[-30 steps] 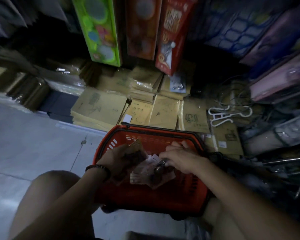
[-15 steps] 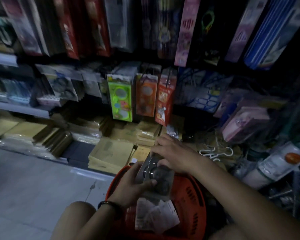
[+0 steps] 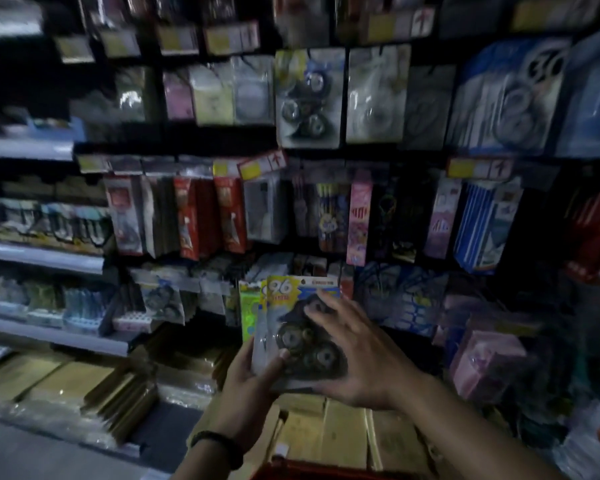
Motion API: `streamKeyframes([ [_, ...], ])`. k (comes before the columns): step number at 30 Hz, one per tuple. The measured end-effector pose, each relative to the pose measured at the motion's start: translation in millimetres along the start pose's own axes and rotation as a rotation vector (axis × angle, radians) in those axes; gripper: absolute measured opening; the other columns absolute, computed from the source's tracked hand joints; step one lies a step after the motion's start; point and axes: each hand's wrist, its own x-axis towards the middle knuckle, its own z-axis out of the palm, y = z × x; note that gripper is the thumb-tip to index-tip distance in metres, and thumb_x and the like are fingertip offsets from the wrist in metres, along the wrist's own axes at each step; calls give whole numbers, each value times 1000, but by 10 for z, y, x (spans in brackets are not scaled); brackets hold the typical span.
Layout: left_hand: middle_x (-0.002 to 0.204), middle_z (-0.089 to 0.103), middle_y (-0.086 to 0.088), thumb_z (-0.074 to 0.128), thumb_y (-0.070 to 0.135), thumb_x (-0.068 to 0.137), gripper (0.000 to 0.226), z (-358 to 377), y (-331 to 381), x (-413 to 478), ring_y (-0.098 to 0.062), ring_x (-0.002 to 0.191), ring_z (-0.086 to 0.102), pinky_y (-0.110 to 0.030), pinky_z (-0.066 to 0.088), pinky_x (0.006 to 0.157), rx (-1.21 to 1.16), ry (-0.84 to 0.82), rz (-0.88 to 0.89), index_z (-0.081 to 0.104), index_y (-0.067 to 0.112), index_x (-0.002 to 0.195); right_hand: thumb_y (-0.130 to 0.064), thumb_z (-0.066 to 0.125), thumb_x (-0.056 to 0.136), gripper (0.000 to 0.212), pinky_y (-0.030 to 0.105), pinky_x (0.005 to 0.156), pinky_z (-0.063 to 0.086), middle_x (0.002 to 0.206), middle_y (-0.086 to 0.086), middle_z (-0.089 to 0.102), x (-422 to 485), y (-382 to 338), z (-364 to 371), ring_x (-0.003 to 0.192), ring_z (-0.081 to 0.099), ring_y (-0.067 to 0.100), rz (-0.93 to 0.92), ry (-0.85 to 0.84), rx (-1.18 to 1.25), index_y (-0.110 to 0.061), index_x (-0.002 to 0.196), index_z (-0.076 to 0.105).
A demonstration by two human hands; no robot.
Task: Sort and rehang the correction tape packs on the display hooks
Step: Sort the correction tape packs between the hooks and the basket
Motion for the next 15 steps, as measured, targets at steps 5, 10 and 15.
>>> streamKeyframes([
  [5,142,69,-18,89,23,86,60,119,502,309,-43,129,67,-63,57,103,-14,-84,86,65,27,141,-71,71,73,113,54,124,28,174,-13,-11,416,-81,-505,160,2,23,-18,54,-94,-48,164,8],
  [10,140,71,-11,76,13,96,47,290,986,615,-35,128,69,-58,58,102,13,-120,159,67,30,138,-78,69,63,117,51,122,25,167,-2,18,815,-81,-976,152,21,26,-27,157,-294,-40,162,20],
  [15,138,72,-15,66,29,102,35,329,1528,972,-42,124,70,-67,56,102,11,-116,190,65,25,137,-79,68,58,117,50,120,28,165,0,27,1215,-65,-1462,150,28,26,4,248,-382,-38,160,29],
])
